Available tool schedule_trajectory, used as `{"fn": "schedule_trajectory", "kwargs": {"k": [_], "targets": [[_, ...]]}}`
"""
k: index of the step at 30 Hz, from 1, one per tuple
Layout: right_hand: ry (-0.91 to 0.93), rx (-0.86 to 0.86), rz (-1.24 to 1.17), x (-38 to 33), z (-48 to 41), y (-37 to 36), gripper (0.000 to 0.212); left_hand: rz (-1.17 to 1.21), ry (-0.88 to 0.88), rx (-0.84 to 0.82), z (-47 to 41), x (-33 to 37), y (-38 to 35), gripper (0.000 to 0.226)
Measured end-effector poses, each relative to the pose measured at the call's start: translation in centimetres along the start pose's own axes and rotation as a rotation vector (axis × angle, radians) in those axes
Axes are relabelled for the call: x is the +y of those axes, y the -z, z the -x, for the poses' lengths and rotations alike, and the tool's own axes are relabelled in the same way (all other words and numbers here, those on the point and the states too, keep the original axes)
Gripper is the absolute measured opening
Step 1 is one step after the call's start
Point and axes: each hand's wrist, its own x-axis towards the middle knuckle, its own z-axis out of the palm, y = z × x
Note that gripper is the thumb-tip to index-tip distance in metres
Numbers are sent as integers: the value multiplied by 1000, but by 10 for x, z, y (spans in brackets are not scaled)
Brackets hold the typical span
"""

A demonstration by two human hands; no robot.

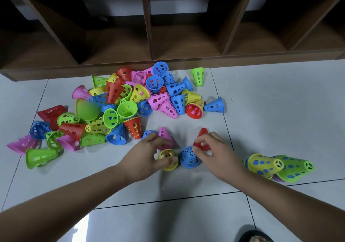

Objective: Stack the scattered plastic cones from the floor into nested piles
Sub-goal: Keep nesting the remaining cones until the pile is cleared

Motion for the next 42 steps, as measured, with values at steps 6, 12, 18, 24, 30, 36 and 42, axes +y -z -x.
{"fn": "schedule_trajectory", "kwargs": {"k": [6,12,18,24,30,36,42], "targets": [[-104,-113,324,13,-15,1,48,-221,-117,120,-19,-19,2,44],[-125,-253,446,17,-9,-5,37,-371,-153,21,-16,-40,-4,48],[-178,-173,406,27,-2,-10,22,-463,-139,15,-7,-46,-2,47],[-219,-269,478,28,14,-17,55,-389,-100,43,-8,-40,-5,34],[-252,-170,414,23,14,-13,63,-304,29,101,-12,-33,-13,27],[-201,90,92,10,9,-5,64,-336,114,88,-8,-41,-15,42],[-77,131,-73,-9,9,-3,46,-172,172,-7,-10,-43,-14,37]]}}
